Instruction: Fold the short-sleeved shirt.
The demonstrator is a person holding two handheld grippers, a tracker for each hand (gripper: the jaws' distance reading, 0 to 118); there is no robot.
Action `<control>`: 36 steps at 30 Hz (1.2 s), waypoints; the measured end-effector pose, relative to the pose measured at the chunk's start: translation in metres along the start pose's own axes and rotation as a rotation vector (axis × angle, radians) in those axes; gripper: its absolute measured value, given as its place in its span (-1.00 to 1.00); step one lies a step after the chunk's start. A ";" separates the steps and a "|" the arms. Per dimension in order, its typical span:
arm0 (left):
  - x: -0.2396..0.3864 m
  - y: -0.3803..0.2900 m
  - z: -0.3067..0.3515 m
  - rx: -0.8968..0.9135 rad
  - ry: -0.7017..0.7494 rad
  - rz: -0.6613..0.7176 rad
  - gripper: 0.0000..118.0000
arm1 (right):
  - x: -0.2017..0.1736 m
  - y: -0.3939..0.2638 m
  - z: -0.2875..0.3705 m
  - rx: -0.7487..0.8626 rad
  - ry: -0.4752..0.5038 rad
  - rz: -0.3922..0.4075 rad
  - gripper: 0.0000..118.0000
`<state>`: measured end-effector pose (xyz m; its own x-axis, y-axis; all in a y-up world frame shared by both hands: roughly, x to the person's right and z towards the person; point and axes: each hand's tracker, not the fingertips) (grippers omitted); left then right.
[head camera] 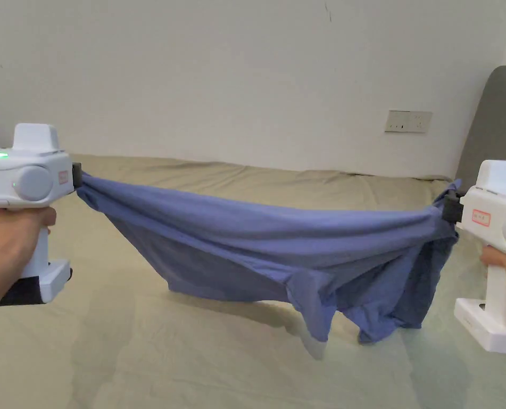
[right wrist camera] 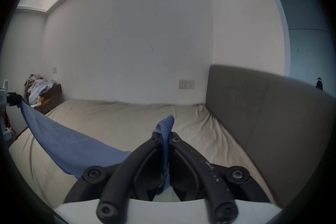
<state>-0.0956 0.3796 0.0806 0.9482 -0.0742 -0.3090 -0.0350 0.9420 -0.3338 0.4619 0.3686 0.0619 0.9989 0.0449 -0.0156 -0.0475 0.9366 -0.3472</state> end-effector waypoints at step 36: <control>-0.106 -0.368 0.200 -0.790 -0.018 -0.031 -0.98 | 0.001 -0.374 0.192 -0.691 0.013 -0.049 -0.88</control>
<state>-0.1201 0.1061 0.4146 0.9570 -0.0850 -0.2772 -0.2162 0.4279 -0.8776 0.4810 0.0857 0.3719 1.0000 -0.0006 0.0057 0.0052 0.5010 -0.8654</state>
